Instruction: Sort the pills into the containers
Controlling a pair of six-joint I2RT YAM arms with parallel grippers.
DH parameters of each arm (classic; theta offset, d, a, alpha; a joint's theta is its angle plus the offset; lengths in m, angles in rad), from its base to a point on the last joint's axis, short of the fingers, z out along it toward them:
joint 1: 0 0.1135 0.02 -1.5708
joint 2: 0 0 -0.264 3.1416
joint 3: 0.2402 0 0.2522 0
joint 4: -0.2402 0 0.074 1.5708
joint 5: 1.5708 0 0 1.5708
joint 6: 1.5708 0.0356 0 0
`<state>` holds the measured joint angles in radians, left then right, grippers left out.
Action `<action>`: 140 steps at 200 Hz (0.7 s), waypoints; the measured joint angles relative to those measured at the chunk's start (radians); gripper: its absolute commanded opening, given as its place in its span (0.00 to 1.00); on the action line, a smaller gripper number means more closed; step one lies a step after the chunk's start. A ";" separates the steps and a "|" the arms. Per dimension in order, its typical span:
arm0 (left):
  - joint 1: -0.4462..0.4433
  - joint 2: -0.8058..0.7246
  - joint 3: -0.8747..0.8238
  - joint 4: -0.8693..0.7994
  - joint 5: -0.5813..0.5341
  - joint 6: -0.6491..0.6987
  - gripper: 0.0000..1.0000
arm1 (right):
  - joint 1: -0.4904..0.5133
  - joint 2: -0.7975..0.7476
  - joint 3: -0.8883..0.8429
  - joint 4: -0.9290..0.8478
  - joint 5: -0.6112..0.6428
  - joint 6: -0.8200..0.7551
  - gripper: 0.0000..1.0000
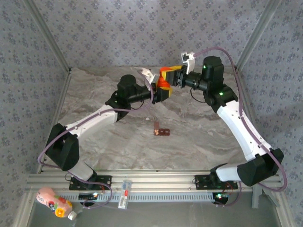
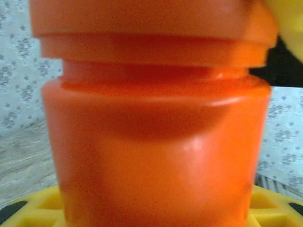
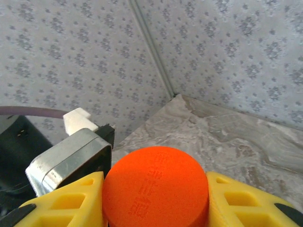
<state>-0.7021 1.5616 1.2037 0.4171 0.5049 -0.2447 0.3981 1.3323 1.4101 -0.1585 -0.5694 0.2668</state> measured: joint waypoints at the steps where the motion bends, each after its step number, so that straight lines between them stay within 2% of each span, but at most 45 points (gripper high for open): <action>1: -0.001 0.000 0.000 -0.001 -0.003 0.001 0.00 | 0.001 0.000 -0.001 0.001 0.003 0.000 0.43; 38: -0.034 0.000 0.000 -0.027 -0.154 0.042 0.00 | 0.043 -0.007 -0.025 0.025 0.128 -0.010 0.43; 75: -0.051 0.000 0.000 -0.021 -0.240 0.054 0.00 | 0.056 -0.006 -0.030 0.045 0.171 -0.010 0.46; 88: -0.053 0.000 -0.001 -0.018 -0.249 0.054 0.00 | 0.056 -0.006 -0.030 0.047 0.173 -0.010 0.50; 113: -0.053 0.000 -0.001 0.002 -0.258 0.054 0.00 | 0.047 -0.007 -0.030 0.056 0.171 0.002 0.69; 140: -0.056 -0.002 -0.002 0.016 -0.263 0.054 0.00 | 0.013 -0.010 -0.032 0.057 0.126 0.019 0.81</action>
<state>-0.7578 1.5593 1.2018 0.4328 0.2420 -0.1909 0.4110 1.3224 1.3781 -0.1017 -0.4438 0.2859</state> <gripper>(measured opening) 0.522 0.778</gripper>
